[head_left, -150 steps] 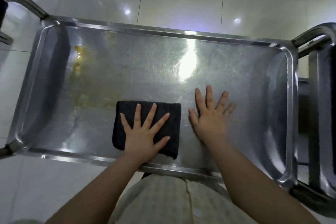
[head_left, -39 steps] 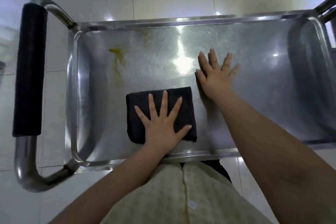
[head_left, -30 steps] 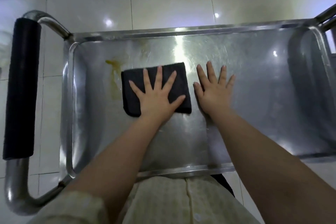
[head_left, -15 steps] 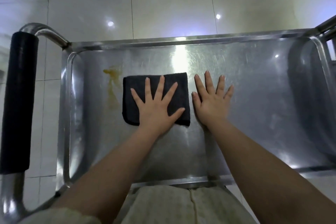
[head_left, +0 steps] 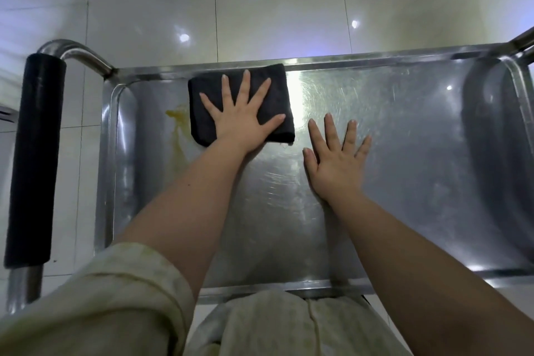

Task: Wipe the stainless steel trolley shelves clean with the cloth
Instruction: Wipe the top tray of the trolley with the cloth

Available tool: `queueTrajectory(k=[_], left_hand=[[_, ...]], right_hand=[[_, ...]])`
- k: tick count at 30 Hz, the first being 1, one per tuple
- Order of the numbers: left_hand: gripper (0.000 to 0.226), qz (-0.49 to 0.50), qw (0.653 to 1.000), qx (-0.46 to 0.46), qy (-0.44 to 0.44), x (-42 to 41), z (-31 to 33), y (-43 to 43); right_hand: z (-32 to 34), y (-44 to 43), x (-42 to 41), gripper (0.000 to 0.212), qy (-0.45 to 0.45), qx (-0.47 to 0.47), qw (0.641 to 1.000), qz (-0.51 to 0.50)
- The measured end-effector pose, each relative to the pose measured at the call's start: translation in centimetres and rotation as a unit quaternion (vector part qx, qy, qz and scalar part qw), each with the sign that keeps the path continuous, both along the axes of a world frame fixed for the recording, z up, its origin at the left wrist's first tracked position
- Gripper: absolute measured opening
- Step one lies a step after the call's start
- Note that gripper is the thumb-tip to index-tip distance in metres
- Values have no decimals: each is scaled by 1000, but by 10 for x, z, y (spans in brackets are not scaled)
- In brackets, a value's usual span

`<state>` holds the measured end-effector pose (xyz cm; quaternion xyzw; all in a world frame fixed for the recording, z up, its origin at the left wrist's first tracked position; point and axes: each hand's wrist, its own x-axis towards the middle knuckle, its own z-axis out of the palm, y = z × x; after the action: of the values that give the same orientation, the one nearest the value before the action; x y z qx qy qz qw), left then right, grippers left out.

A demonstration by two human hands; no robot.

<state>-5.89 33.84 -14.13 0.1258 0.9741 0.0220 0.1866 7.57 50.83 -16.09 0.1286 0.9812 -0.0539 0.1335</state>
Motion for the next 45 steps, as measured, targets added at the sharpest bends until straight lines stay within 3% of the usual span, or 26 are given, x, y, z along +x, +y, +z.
queueTrajectory(k=[5, 13, 18, 24, 37, 45], left_hand=[[83, -30, 999, 7, 15, 52, 0, -17], [83, -82, 996, 12, 14, 242, -7, -78], [84, -56, 998, -9, 11, 239, -5, -77], [83, -35, 999, -33, 1, 237, -2, -71], [84, -19, 1000, -7, 13, 258, -3, -51], [85, 3, 1000, -26, 11, 262, -5, -28]], right_hand=[[2, -1, -2, 58, 2, -12, 1000, -7], [6, -2, -1, 57, -5, -17, 1000, -3], [13, -4, 15, 57, -30, -54, 998, -15], [0, -20, 103, 59, 0, -38, 999, 28], [10, 15, 100, 60, -21, -34, 993, 107], [9, 82, 113, 65, -44, -6, 999, 27]])
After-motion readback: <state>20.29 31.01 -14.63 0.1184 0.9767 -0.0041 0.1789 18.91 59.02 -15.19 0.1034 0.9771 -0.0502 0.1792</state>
